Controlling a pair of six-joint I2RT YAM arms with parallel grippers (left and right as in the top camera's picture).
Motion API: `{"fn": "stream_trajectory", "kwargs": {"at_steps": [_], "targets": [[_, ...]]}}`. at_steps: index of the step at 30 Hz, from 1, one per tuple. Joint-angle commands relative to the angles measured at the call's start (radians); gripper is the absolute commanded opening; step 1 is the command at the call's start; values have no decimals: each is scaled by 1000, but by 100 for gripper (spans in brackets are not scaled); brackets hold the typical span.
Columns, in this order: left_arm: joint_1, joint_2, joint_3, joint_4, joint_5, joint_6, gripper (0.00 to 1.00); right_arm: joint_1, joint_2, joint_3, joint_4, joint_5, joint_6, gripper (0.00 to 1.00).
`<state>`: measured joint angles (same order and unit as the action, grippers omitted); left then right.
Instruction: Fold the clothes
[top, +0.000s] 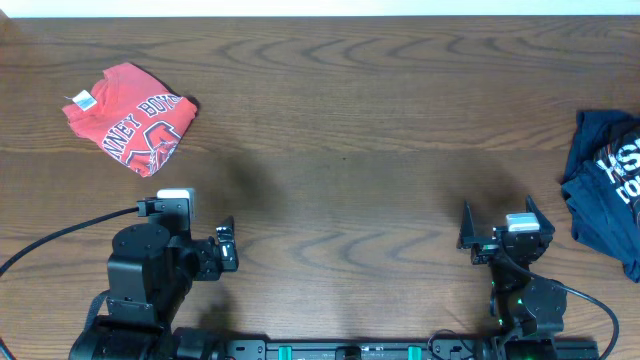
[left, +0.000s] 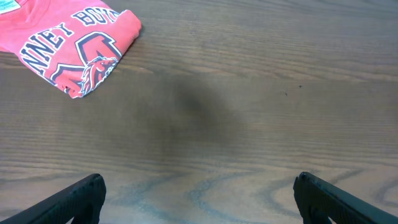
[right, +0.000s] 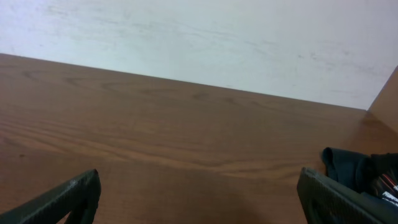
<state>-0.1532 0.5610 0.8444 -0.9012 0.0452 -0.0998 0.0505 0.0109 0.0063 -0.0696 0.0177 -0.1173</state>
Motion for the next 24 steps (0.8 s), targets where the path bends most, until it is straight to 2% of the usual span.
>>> {"fn": "stream_trajectory", "kwargs": {"at_steps": [1, 11, 15, 20, 24], "targets": [[2, -1, -2, 0, -11, 13, 98, -5, -6, -1, -5, -10, -11, 99], [3, -9, -10, -18, -38, 25, 98, -5, -6, -1, -5, -10, -11, 99], [29, -62, -67, -5, -39, 25, 98, -5, -6, -1, -5, -10, -11, 99], [66, -219, -266, 119, -39, 29, 98, -5, -6, -1, -5, -10, -11, 99], [88, -363, -475, 319, -38, 28, 98, -5, -6, -1, -5, -10, -11, 99]]}}
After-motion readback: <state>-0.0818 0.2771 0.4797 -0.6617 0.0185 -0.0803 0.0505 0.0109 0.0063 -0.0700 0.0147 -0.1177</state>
